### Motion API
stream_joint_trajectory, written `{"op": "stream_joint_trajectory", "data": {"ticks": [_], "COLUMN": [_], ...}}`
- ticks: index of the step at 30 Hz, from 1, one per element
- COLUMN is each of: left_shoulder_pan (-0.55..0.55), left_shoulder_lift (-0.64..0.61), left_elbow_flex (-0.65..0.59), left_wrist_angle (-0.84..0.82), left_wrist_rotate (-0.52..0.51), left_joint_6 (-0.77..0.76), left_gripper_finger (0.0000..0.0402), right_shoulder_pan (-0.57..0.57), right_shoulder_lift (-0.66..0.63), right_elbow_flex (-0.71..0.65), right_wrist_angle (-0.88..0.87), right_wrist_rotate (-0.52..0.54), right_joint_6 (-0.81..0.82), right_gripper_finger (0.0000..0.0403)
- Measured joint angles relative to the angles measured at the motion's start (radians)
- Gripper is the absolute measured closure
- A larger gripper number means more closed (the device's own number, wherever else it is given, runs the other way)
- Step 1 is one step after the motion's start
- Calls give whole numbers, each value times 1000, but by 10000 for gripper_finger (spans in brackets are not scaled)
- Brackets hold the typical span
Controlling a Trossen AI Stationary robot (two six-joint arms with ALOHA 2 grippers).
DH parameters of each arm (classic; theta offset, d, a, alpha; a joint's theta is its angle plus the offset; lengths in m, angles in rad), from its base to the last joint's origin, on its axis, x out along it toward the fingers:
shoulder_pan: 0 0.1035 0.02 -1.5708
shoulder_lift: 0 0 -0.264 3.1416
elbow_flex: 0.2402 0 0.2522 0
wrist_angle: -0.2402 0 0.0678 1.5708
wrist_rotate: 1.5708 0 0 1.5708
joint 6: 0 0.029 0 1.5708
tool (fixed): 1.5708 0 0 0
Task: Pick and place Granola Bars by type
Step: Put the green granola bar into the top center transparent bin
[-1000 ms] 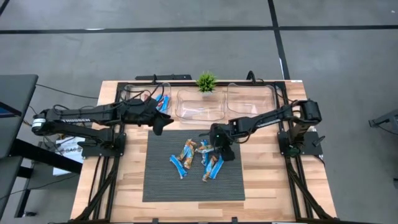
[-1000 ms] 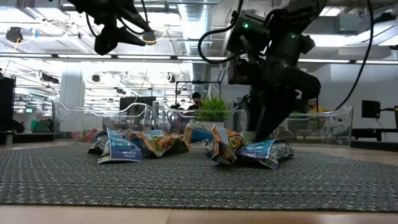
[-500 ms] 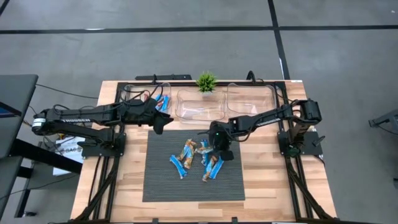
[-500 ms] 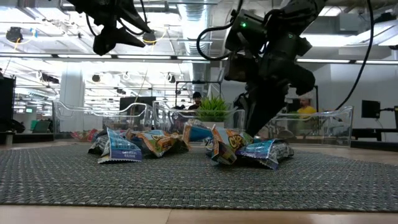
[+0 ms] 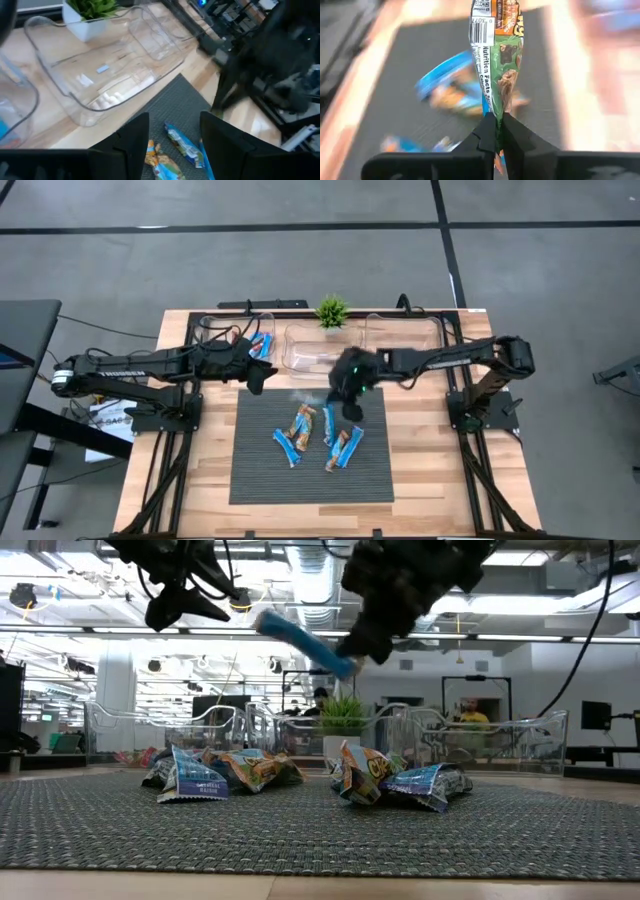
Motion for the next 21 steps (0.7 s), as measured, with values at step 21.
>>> {"op": "stream_joint_trajectory", "data": {"ticks": [21], "left_shoulder_pan": [0], "left_shoulder_lift": [0], "left_elbow_flex": [-1], "left_wrist_angle": [-19], "left_wrist_rotate": [-43], "left_joint_6": [46], "left_gripper_finger": [233], "right_shoulder_pan": [-202], "right_shoulder_lift": [-82], "right_elbow_flex": [4], "right_wrist_angle": [-52], "right_wrist_rotate": [290], "right_joint_6": [110], "right_gripper_finger": [312]}}
